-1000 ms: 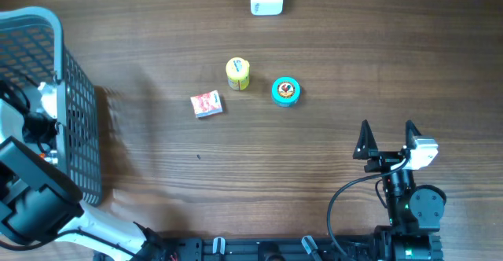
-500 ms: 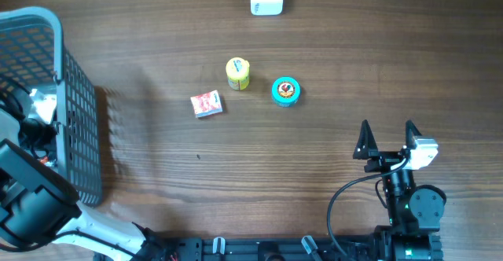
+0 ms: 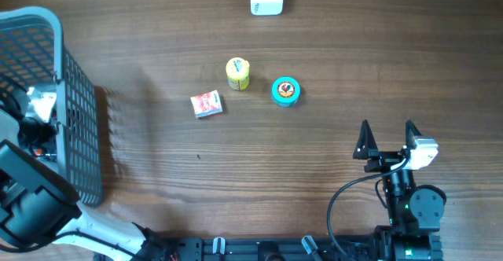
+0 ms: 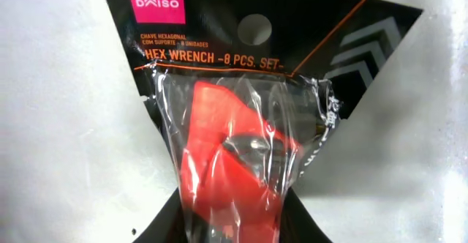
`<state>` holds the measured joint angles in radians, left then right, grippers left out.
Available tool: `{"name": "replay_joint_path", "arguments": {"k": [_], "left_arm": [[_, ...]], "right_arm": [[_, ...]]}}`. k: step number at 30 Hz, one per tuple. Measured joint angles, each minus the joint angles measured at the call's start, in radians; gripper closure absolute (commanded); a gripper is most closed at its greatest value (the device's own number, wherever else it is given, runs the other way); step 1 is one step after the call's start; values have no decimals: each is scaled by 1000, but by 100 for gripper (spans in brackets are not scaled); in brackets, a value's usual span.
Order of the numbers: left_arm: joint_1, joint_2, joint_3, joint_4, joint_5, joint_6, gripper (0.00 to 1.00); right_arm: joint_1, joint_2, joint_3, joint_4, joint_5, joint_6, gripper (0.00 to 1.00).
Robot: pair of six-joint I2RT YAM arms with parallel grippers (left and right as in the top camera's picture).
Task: Scan the item barcode
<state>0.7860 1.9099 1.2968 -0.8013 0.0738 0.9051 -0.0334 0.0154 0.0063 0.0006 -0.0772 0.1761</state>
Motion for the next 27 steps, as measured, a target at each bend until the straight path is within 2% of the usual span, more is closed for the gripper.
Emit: {"name": "replay_joint_path", "arguments": {"k": [3,10,17,27], "left_arm": [[0,0,0,0,0,0,80],[0,-2,0,16,6,-2,89],[-20,-2,0,68,9,-27,82],[-125,-4,8,92,3,-55,82]], "right_arm": [[0,0,0,0,0,0,0],[0,0,0,0,0,0,0],[0,0,0,0,0,0,0],[0,0,0,0,0,0,0]]}}
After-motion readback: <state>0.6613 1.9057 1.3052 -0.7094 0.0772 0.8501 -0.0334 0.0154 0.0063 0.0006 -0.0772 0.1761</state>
